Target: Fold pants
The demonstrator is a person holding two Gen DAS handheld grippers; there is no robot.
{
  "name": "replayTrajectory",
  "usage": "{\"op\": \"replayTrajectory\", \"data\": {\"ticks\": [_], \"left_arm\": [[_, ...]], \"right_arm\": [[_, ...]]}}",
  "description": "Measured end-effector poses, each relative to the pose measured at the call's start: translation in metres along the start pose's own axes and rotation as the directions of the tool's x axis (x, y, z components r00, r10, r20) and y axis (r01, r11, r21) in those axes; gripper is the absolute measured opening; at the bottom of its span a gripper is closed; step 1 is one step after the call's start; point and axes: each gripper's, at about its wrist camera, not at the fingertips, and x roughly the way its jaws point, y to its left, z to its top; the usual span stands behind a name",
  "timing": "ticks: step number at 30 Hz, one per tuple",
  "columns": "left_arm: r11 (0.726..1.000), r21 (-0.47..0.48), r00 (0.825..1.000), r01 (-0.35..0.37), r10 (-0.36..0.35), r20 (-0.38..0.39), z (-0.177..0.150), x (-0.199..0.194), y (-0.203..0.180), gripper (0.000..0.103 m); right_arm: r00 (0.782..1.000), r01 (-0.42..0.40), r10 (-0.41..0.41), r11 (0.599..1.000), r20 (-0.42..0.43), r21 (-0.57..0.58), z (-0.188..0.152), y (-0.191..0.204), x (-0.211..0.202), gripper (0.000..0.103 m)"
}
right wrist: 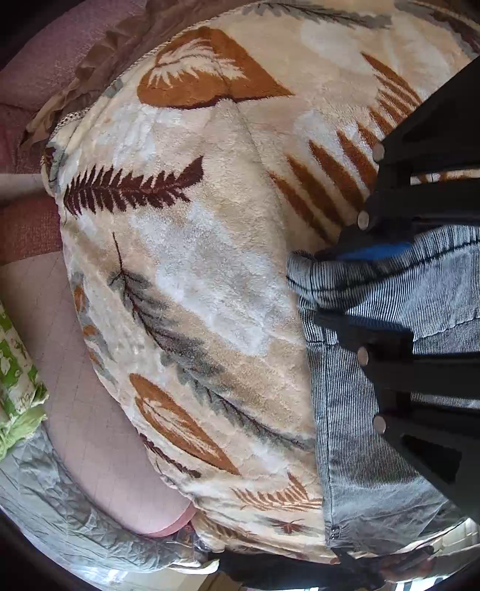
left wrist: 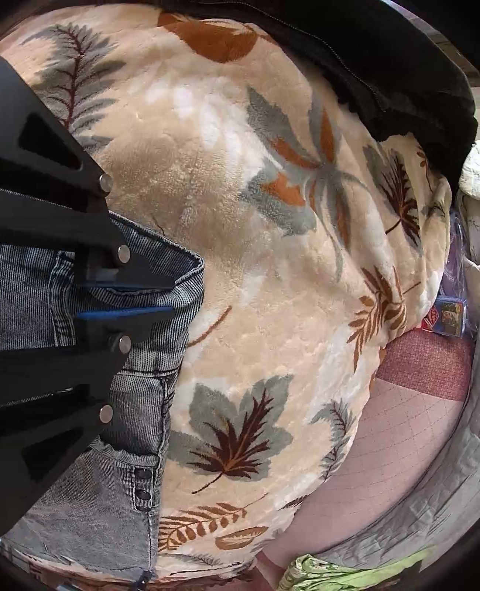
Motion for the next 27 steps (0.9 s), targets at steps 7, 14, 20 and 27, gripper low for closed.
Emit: {"op": "replayTrajectory", "data": {"ticks": [7, 14, 20, 27], "left_arm": [[0.996, 0.038, 0.996, -0.085, 0.083, 0.044, 0.012, 0.006, -0.003, 0.009], [0.994, 0.006, 0.983, -0.113, 0.111, 0.147, 0.006, -0.033, -0.002, 0.027], [0.994, 0.064, 0.971, -0.089, 0.072, 0.230, -0.042, -0.082, -0.009, 0.056], [0.979, 0.122, 0.984, -0.162, 0.152, 0.089, -0.075, -0.039, -0.023, 0.057]], "right_arm": [[0.980, 0.137, -0.121, 0.986, 0.159, -0.097, 0.028, 0.035, -0.019, 0.019], [0.997, 0.048, -0.053, 0.996, 0.064, 0.076, 0.000, -0.009, -0.010, 0.069], [0.992, -0.128, 0.129, 0.969, 0.006, 0.212, -0.047, -0.046, -0.037, 0.069], [0.995, 0.024, -0.018, 0.998, -0.102, 0.064, -0.062, -0.009, -0.012, 0.018]]}}
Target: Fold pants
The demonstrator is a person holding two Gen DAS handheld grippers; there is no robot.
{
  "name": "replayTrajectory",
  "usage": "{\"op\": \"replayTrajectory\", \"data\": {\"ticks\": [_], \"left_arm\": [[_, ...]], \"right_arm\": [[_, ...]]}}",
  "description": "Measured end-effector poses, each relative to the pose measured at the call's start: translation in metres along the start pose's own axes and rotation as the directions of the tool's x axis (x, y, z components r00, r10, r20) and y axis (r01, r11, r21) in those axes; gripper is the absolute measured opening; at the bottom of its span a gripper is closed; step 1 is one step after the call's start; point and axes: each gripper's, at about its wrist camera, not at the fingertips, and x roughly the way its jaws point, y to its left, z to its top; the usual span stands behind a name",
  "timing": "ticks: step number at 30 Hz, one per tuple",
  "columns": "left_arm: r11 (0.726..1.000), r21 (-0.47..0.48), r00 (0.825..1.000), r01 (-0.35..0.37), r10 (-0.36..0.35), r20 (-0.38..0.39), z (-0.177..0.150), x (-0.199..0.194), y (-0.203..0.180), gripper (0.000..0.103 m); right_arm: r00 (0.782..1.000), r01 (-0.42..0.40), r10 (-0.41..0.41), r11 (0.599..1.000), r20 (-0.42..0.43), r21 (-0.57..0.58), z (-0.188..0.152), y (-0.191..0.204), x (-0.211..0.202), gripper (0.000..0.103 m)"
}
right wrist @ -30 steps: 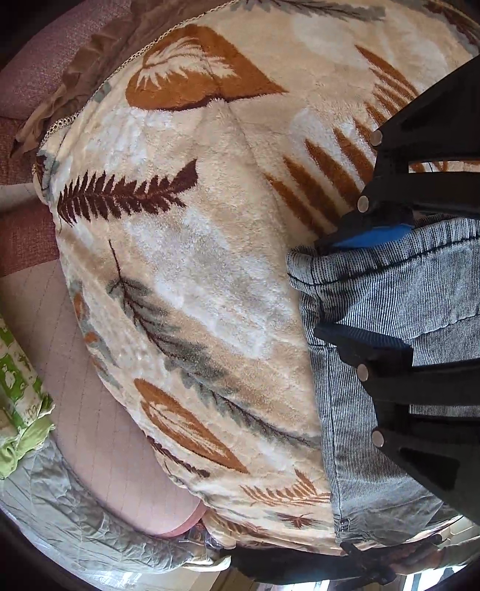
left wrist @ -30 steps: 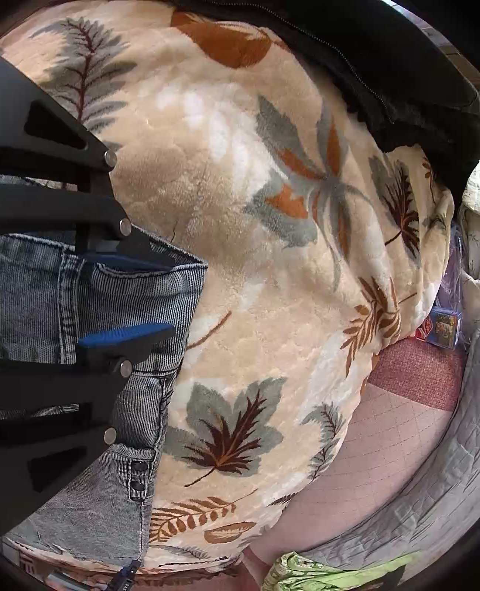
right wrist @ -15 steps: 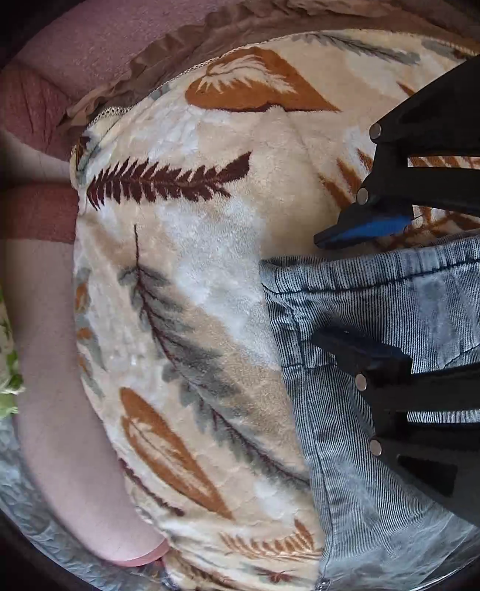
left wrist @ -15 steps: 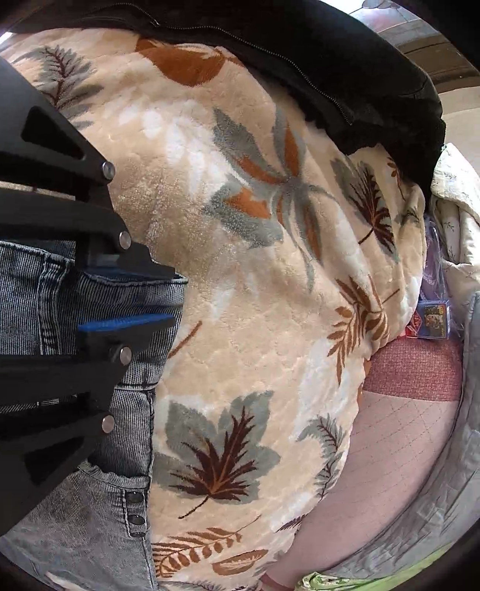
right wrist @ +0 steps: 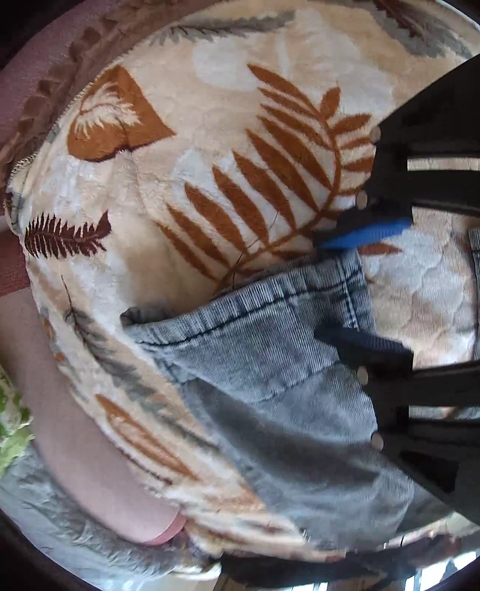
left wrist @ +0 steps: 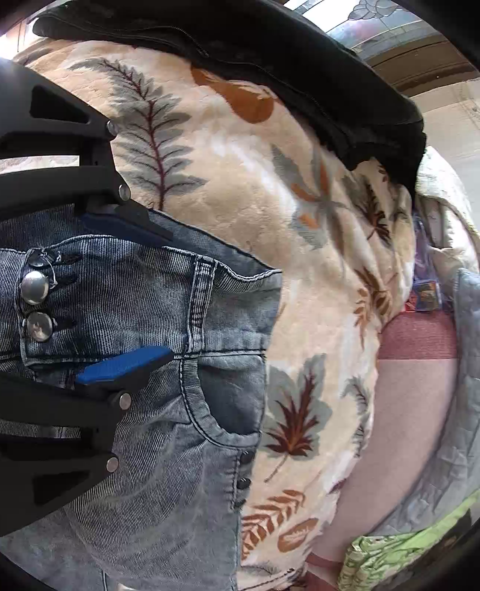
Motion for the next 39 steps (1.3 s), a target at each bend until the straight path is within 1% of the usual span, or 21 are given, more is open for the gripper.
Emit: {"op": "replayTrajectory", "data": {"ticks": [1, 3, 5, 7, 8, 9, 10, 11, 12, 13, 15, 17, 20, 24, 26, 29, 31, 33, 35, 37, 39], "left_arm": [[1.000, 0.010, 1.000, -0.010, 0.010, -0.003, -0.002, 0.003, -0.001, 0.059], [0.998, 0.038, 0.998, -0.057, 0.057, -0.003, -0.003, 0.009, -0.005, 0.070], [0.996, 0.049, 0.998, -0.069, 0.070, -0.005, -0.002, 0.011, -0.006, 0.072], [0.996, 0.054, 0.997, -0.073, 0.074, -0.014, -0.001, 0.012, -0.007, 0.072], [0.995, 0.057, 0.997, -0.078, 0.079, -0.019, 0.000, 0.012, -0.007, 0.072], [0.995, 0.056, 0.997, -0.079, 0.080, -0.022, 0.001, 0.011, -0.007, 0.072], [0.996, 0.050, 0.997, -0.078, 0.079, -0.023, 0.002, 0.008, -0.006, 0.072], [0.996, 0.040, 0.997, -0.074, 0.075, -0.014, 0.002, 0.001, -0.004, 0.072], [0.997, 0.032, 0.998, -0.064, 0.064, 0.010, 0.001, -0.010, -0.002, 0.072], [0.998, 0.033, 0.998, -0.055, 0.054, 0.043, 0.000, -0.022, -0.001, 0.072], [0.998, 0.048, 0.995, -0.046, 0.041, 0.095, -0.008, -0.048, 0.003, 0.072], [0.998, 0.054, 0.992, -0.014, 0.007, 0.122, -0.025, -0.070, 0.011, 0.072], [0.997, 0.069, 0.992, 0.020, -0.028, 0.121, -0.061, -0.094, 0.028, 0.072], [0.997, 0.069, 0.997, 0.043, -0.047, 0.058, -0.108, -0.102, 0.052, 0.072], [0.996, 0.075, 0.999, 0.039, -0.041, 0.024, -0.125, -0.098, 0.057, 0.072], [0.997, 0.064, 0.999, 0.030, -0.028, -0.028, -0.141, -0.085, 0.061, 0.072], [0.997, 0.068, 0.999, 0.021, -0.017, -0.051, -0.150, -0.077, 0.060, 0.072], [0.997, 0.074, 0.998, 0.009, -0.004, -0.065, -0.155, -0.074, 0.058, 0.072], [0.997, 0.075, 0.999, 0.000, 0.004, -0.048, -0.155, -0.079, 0.058, 0.072], [0.996, 0.091, 0.998, 0.003, 0.003, -0.058, -0.157, -0.079, 0.055, 0.072], [0.994, 0.106, 0.997, -0.004, 0.013, -0.079, -0.160, -0.075, 0.055, 0.072]], "right_arm": [[1.000, 0.002, -0.002, 1.000, 0.005, -0.015, -0.003, 0.005, -0.008, 0.018], [0.994, 0.101, -0.096, 0.991, 0.060, -0.086, -0.012, 0.016, -0.031, 0.018], [0.989, 0.138, -0.132, 0.986, 0.062, -0.097, -0.021, 0.014, -0.042, 0.018], [0.981, 0.191, -0.187, 0.975, 0.042, -0.117, -0.025, 0.007, -0.028, 0.018], [0.982, 0.185, -0.187, 0.975, -0.007, -0.121, -0.033, 0.001, -0.016, 0.020], [0.983, 0.183, -0.185, 0.976, -0.012, -0.114, -0.038, -0.002, -0.006, 0.027], [0.982, 0.187, -0.185, 0.977, 0.035, -0.104, -0.043, -0.007, -0.011, 0.031], [0.983, 0.179, -0.176, 0.981, 0.047, -0.076, -0.045, -0.010, -0.018, 0.032], [0.988, 0.149, -0.147, 0.988, 0.043, -0.039, -0.048, -0.014, -0.027, 0.039], [0.992, 0.119, -0.118, 0.993, 0.043, -0.023, -0.054, -0.018, -0.038, 0.054], [0.990, 0.118, -0.116, 0.993, 0.083, -0.027, -0.070, -0.022, -0.064, 0.063], [0.994, 0.059, -0.057, 0.998, 0.088, -0.014, -0.097, -0.031, -0.088, 0.065], [0.998, -0.053, 0.052, 0.998, 0.045, 0.031, -0.149, -0.051, -0.104, 0.065], [0.993, -0.119, 0.119, 0.990, 0.002, 0.075, -0.206, -0.072, -0.098, 0.065], [0.990, -0.135, 0.131, 0.987, 0.052, 0.089, -0.209, -0.078, -0.099, 0.065], [0.980, -0.173, 0.160, 0.980, 0.120, 0.101, -0.186, -0.075, -0.103, 0.065], [0.980, -0.173, 0.162, 0.981, 0.117, 0.084, -0.162, -0.063, -0.095, 0.065], [0.986, -0.135, 0.128, 0.989, 0.108, 0.057, -0.142, -0.048, -0.081, 0.065], [0.996, -0.072, 0.071, 0.997, 0.059, 0.015, -0.127, -0.034, -0.059, 0.064], [1.000, -0.007, 0.007, 1.000, 0.002, -0.020, -0.123, -0.022, -0.041, 0.039], [0.999, 0.036, -0.035, 0.995, 0.010, -0.094, -0.125, -0.007, -0.046, 0.016]]}}
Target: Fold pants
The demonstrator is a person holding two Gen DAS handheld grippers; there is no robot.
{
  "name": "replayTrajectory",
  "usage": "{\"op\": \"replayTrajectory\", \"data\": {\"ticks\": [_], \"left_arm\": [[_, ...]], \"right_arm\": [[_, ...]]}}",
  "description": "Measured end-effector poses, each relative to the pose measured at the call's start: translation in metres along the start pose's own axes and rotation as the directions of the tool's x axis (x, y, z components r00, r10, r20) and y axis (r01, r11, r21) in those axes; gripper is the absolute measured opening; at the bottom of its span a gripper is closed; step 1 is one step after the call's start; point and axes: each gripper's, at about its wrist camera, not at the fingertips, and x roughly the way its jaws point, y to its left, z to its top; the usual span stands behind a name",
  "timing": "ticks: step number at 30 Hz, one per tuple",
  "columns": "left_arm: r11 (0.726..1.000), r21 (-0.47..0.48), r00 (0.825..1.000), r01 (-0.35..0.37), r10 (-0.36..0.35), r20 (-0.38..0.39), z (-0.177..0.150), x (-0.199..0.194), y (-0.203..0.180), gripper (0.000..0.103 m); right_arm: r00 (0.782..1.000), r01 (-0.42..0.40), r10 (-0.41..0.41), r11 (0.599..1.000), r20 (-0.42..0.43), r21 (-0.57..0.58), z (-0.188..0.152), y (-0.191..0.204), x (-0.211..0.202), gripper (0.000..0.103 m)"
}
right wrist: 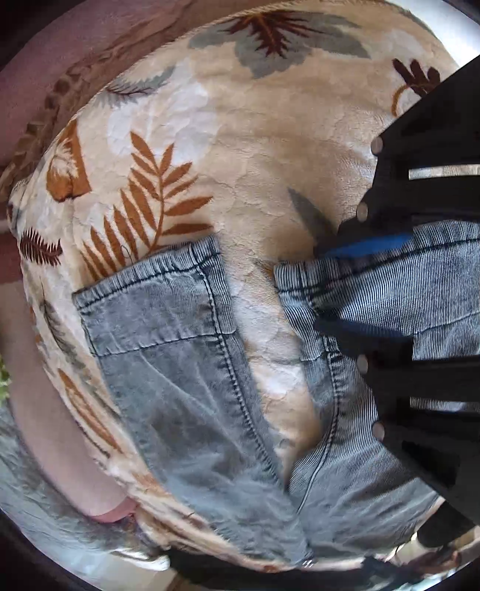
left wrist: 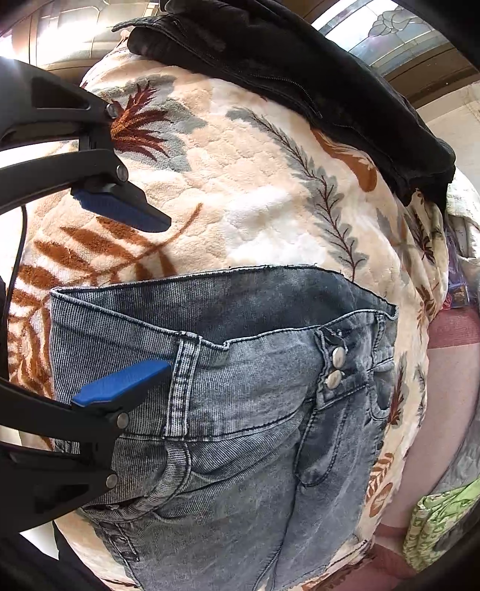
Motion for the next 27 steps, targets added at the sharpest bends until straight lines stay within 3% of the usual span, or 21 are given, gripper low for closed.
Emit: {"op": "replayTrajectory", "data": {"ticks": [2, 4, 6, 8, 10, 11, 12, 13, 17, 20, 22, 23, 25, 27], "left_arm": [[1.000, 0.005, 1.000, -0.003, 0.003, -0.004, -0.001, 0.001, 0.000, 0.073], [1.000, 0.002, 1.000, -0.014, 0.014, -0.010, -0.001, 0.002, 0.001, 0.076], [1.000, 0.004, 1.000, -0.028, 0.028, -0.014, 0.000, 0.004, -0.001, 0.078], [0.999, 0.003, 0.999, -0.040, 0.040, -0.014, 0.001, 0.004, -0.002, 0.078], [0.998, 0.009, 0.998, -0.054, 0.055, -0.007, 0.002, 0.001, -0.004, 0.078], [0.998, 0.014, 0.998, -0.059, 0.059, 0.003, 0.001, -0.003, -0.006, 0.078], [0.998, 0.017, 0.998, -0.059, 0.058, 0.016, 0.001, -0.007, -0.006, 0.078], [0.998, 0.017, 0.998, -0.056, 0.055, 0.034, 0.001, -0.014, -0.006, 0.078], [1.000, -0.012, 0.991, -0.006, 0.007, 0.133, 0.000, -0.047, -0.009, 0.078], [0.996, -0.006, 0.982, 0.085, -0.083, 0.169, 0.001, -0.061, -0.020, 0.078], [0.991, 0.001, 0.982, 0.131, -0.130, 0.137, -0.001, -0.055, -0.031, 0.078], [0.991, -0.005, 0.988, 0.137, -0.136, 0.077, -0.002, -0.042, -0.036, 0.078], [0.986, -0.040, 0.980, 0.160, -0.164, -0.114, -0.006, 0.000, -0.040, 0.078], [0.988, -0.025, 0.984, 0.153, -0.154, -0.085, -0.003, -0.006, -0.042, 0.077]], "right_arm": [[0.991, 0.111, -0.108, 0.993, 0.080, -0.038, -0.003, 0.009, -0.020, 0.015], [0.983, 0.144, -0.137, 0.988, 0.122, -0.049, -0.006, 0.013, -0.034, 0.015], [0.974, 0.195, -0.188, 0.980, 0.127, -0.044, -0.011, 0.014, -0.025, 0.016], [0.955, 0.293, -0.285, 0.951, 0.084, -0.101, -0.014, 0.020, 0.009, 0.024], [0.933, 0.336, -0.316, 0.936, 0.173, -0.104, -0.023, 0.023, 0.000, 0.028], [0.937, 0.315, -0.296, 0.946, 0.185, -0.078, -0.025, 0.021, -0.009, 0.031], [0.950, 0.260, -0.248, 0.965, 0.192, -0.040, -0.028, 0.014, -0.021, 0.047], [0.955, 0.215, -0.212, 0.976, 0.208, 0.006, -0.034, 0.007, -0.036, 0.055], [0.968, 0.032, -0.035, 0.999, 0.247, 0.017, -0.074, 0.000, -0.089, 0.057], [0.980, -0.143, 0.139, 0.990, 0.146, 0.019, -0.102, 0.000, -0.082, 0.060], [0.980, -0.194, 0.192, 0.979, 0.045, 0.058, -0.117, -0.006, -0.054, 0.062], [0.981, -0.188, 0.190, 0.978, -0.025, 0.088, -0.122, -0.012, -0.033, 0.063], [0.972, -0.232, 0.234, 0.960, 0.008, 0.159, -0.125, -0.023, -0.027, 0.063], [0.977, -0.212, 0.215, 0.967, -0.006, 0.142, -0.117, -0.015, -0.039, 0.063]]}}
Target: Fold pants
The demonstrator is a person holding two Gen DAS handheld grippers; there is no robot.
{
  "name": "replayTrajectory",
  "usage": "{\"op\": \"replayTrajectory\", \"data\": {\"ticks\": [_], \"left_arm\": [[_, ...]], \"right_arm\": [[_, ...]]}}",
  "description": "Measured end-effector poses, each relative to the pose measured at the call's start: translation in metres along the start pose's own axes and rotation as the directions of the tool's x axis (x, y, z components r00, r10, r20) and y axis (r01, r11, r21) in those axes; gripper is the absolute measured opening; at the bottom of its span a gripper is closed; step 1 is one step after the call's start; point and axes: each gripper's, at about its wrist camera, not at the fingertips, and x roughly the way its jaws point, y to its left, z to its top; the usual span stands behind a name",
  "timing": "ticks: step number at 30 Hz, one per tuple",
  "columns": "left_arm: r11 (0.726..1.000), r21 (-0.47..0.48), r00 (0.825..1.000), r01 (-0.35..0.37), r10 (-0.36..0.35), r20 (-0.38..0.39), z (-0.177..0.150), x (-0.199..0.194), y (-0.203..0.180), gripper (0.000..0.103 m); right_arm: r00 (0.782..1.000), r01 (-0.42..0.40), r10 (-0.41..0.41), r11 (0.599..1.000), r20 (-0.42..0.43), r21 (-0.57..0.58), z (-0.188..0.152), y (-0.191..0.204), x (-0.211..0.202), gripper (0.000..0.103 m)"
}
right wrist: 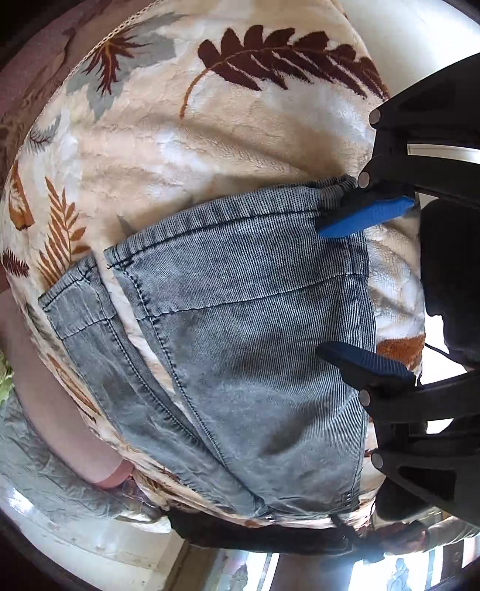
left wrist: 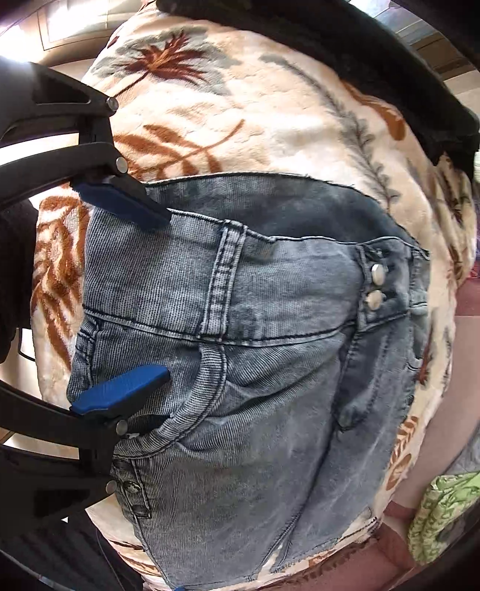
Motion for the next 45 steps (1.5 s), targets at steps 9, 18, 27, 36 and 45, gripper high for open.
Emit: {"op": "replayTrajectory", "data": {"ticks": [9, 18, 27, 36, 45], "left_arm": [[0.962, -0.183, 0.959, 0.201, -0.156, 0.235, 0.121, -0.047, 0.052, 0.078], [0.913, -0.326, 0.964, 0.244, -0.193, 0.181, 0.230, 0.042, 0.076, 0.077], [0.910, -0.325, 0.964, 0.256, -0.219, 0.149, 0.260, 0.083, 0.069, 0.043], [0.934, -0.308, 0.982, 0.180, -0.155, 0.105, 0.267, 0.094, 0.064, 0.003], [0.940, -0.226, 0.939, 0.255, -0.186, 0.288, 0.236, 0.003, 0.059, 0.002]], "right_arm": [[0.979, 0.001, -0.007, 1.000, 0.204, 0.027, 0.116, 0.013, -0.030, 0.068], [0.988, 0.030, -0.035, 0.999, 0.148, 0.038, 0.246, 0.017, 0.021, 0.068], [0.988, 0.103, -0.101, 0.995, 0.118, -0.006, 0.308, 0.026, 0.071, 0.068], [0.975, 0.189, -0.175, 0.977, 0.136, -0.095, 0.313, 0.045, 0.097, 0.016], [0.948, 0.138, -0.096, 0.983, 0.303, -0.121, 0.278, 0.073, 0.010, 0.015]]}}
